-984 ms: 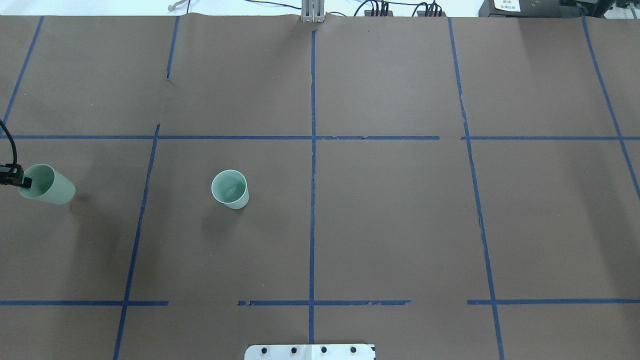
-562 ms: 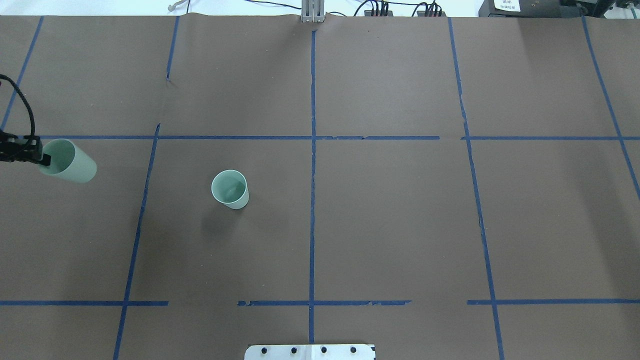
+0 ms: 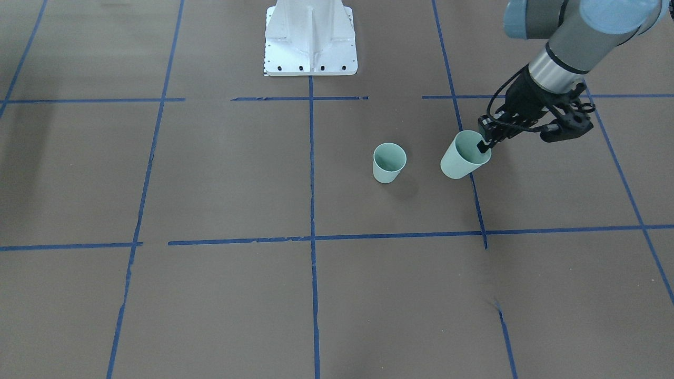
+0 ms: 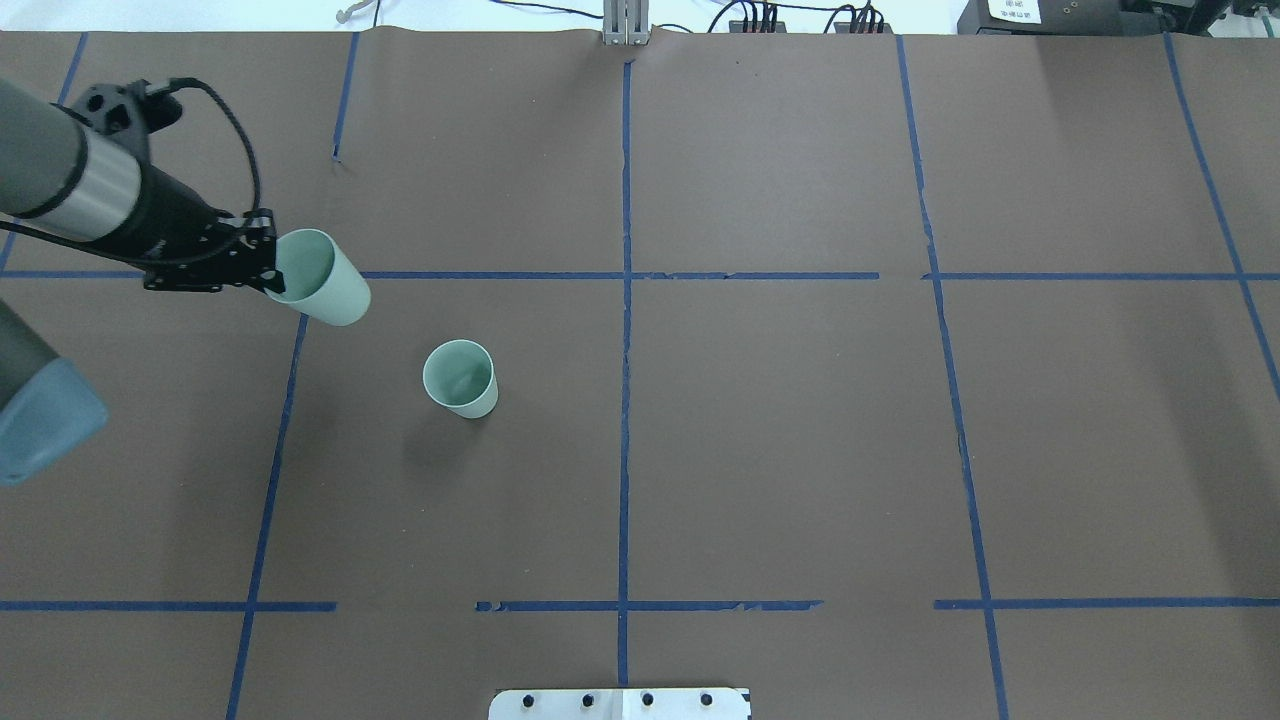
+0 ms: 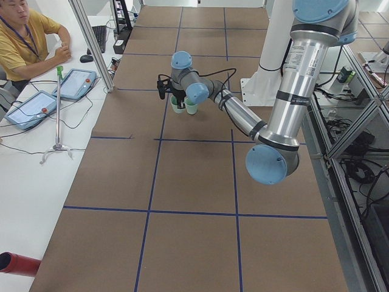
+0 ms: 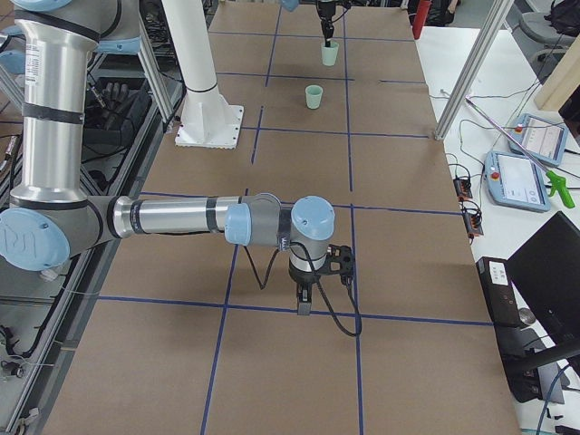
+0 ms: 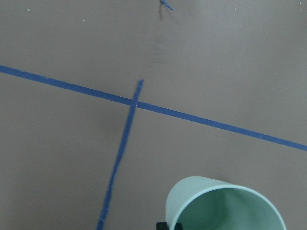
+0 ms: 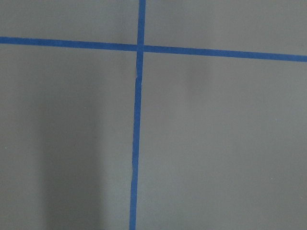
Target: Stack cups
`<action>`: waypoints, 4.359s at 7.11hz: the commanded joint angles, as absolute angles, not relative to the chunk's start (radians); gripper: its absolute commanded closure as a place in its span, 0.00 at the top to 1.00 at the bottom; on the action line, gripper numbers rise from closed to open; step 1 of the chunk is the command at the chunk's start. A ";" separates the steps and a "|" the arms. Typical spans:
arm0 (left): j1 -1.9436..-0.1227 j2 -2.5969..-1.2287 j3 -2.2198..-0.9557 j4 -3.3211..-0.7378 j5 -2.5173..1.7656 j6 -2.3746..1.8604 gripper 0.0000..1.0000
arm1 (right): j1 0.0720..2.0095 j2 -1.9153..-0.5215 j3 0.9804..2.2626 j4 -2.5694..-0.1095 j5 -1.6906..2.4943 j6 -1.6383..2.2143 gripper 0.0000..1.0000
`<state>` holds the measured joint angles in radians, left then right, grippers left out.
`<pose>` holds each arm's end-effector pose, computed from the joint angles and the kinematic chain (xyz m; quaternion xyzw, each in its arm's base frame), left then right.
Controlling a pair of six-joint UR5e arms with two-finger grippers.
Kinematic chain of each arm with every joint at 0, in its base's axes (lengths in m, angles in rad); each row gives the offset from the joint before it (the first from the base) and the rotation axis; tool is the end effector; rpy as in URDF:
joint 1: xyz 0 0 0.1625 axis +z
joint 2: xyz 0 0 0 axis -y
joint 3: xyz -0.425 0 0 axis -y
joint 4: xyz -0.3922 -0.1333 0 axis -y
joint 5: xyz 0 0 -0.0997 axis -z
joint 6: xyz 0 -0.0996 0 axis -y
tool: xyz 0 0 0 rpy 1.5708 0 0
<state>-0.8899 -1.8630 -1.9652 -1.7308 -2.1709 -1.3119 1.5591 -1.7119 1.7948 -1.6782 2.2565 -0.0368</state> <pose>0.2885 -0.4785 0.3006 -0.0130 0.4759 -0.1548 0.8657 0.0652 -0.4297 0.6303 -0.0073 -0.3363 -0.0187 0.9416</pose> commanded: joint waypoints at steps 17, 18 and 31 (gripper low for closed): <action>-0.823 -1.838 -2.009 -1.586 -2.081 -1.079 1.00 | 1.559 -1.713 1.795 -1.678 2.256 -0.037 1.00; -0.935 -1.748 -2.006 -1.583 -2.129 -0.841 1.00 | 1.560 -1.712 1.795 -1.678 2.256 -0.037 1.00; -1.574 -1.451 -1.681 -1.581 -2.372 0.117 1.00 | 1.559 -1.712 1.795 -1.678 2.256 -0.037 1.00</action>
